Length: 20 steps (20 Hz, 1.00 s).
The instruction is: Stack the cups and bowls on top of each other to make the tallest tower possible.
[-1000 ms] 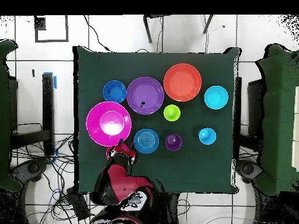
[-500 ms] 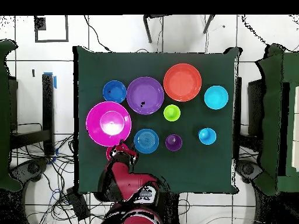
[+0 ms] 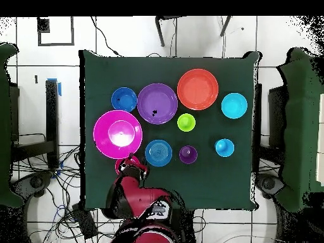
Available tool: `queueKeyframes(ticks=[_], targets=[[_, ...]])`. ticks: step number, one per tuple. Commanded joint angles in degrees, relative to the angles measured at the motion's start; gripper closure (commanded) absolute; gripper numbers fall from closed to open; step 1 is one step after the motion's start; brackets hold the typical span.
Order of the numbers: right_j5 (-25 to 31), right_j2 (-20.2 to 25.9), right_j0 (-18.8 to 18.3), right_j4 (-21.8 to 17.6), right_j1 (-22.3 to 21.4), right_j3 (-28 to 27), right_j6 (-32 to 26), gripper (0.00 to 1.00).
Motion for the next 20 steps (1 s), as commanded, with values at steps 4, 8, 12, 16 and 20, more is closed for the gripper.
queueKeyframes(ticks=[4,8,12,16,20], targets=[[8.87,6.45,-0.98,-2.73,-2.23,4.63,6.07,0.0],[11.04,6.78,-0.94,-2.49,-6.59,8.07,6.38,0.0],[11.84,6.5,-0.66,-2.17,-9.49,10.49,6.51,0.0],[10.68,5.61,-0.81,-2.66,-9.86,11.47,6.48,0.0],[8.46,4.65,-1.19,-3.62,-8.73,12.36,6.44,0.0]])
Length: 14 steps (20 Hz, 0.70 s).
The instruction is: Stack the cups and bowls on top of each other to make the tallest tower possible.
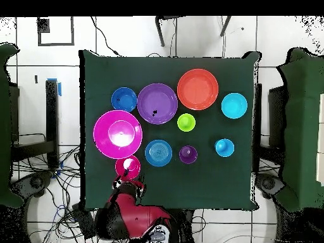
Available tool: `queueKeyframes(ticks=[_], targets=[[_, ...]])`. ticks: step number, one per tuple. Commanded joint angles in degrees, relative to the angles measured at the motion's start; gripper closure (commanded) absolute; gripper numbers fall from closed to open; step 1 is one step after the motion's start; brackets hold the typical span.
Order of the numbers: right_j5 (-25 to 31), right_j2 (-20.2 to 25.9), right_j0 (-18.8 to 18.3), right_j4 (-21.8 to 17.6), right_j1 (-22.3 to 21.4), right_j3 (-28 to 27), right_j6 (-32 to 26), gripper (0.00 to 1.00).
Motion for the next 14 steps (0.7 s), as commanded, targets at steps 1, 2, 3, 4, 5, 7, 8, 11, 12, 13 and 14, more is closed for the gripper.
queueKeyframes(ticks=[1,2,3,4,5,7,8,11,12,13,14], targets=[[3.11,3.05,-0.88,-3.1,1.11,2.96,6.32,0.0],[2.31,2.48,-0.84,-3.31,1.81,2.92,6.21,0.0],[1.36,2.57,-1.45,-3.9,3.3,2.48,6.19,0.0],[0.01,2.66,-1.92,-4.5,5.11,1.82,6.29,0.0],[-1.59,2.55,-2.01,-4.82,7.09,0.96,6.47,0.0],[-4.58,2.11,-1.29,-4.43,10.53,-0.66,7.26,0.0],[-5.68,1.94,-0.64,-3.81,11.77,-1.31,7.65,0.0],[-8.61,1.68,0.93,-2.0,15.25,-3.27,8.48,0.0],[-9.5,1.67,1.27,-1.53,16.37,-3.9,8.63,0.0],[-10.29,1.6,1.61,-1.09,17.32,-4.38,8.7,0.0],[-11.37,1.48,1.97,-0.57,18.37,-4.7,8.98,0.0]])
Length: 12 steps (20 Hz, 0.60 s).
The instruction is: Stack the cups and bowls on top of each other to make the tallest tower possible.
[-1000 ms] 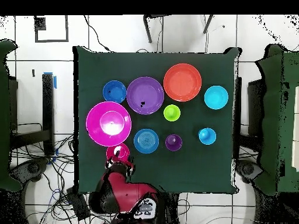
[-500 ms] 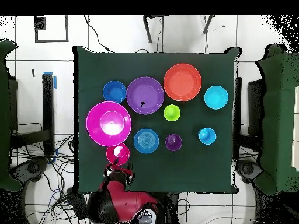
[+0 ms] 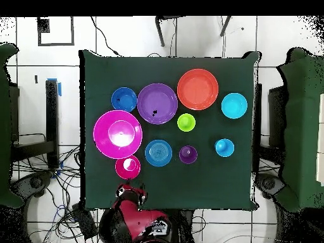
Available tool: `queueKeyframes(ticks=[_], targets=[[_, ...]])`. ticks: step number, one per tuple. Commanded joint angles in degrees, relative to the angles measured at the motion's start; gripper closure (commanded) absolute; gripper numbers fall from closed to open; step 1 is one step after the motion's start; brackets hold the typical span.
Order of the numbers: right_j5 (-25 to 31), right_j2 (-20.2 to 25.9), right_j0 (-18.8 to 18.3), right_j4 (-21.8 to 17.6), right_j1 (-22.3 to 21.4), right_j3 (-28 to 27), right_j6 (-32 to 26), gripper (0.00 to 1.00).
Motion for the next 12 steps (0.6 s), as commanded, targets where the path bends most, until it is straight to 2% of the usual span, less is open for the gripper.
queueKeyframes(ticks=[1,5,12], targets=[[-7.01,2.32,2.12,1.76,11.47,-5.9,9.33,0.0],[-9.7,2.7,1.81,2.41,14.41,-6.93,9.91,0.0],[-11.23,3.08,1.6,3.05,15.78,-7.06,9.8,0.0]])
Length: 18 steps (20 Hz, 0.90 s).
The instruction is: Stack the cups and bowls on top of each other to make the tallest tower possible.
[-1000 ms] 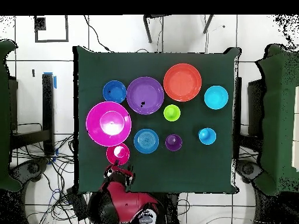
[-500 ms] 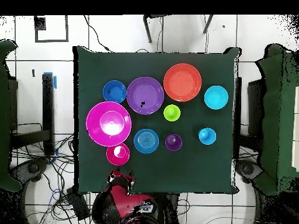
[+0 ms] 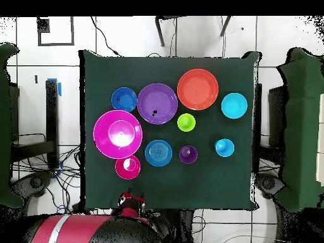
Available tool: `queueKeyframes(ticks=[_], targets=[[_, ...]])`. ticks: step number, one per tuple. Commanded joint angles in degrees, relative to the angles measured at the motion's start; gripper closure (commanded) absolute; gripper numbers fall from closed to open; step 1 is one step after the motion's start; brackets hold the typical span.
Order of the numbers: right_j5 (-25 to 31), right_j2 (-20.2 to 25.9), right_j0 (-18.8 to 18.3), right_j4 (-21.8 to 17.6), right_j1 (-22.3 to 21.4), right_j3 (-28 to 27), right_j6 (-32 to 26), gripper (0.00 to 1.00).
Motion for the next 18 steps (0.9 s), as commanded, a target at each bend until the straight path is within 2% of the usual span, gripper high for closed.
queueKeyframes(ticks=[1,5,8,13,18], targets=[[-3.3,3.48,0.35,3.14,4.88,-7.32,9.88,0.0],[-4.91,4.11,0.09,3.36,7.03,-8.64,10.28,0.0],[-3.79,4.7,-0.59,2.85,6.31,-8.88,9.55,0.0],[1.37,5.33,-1.06,2.93,0.92,-7.18,8.24,0.0],[4.12,5.89,-1.03,3.15,-2.97,-4.81,8.37,0.0]])
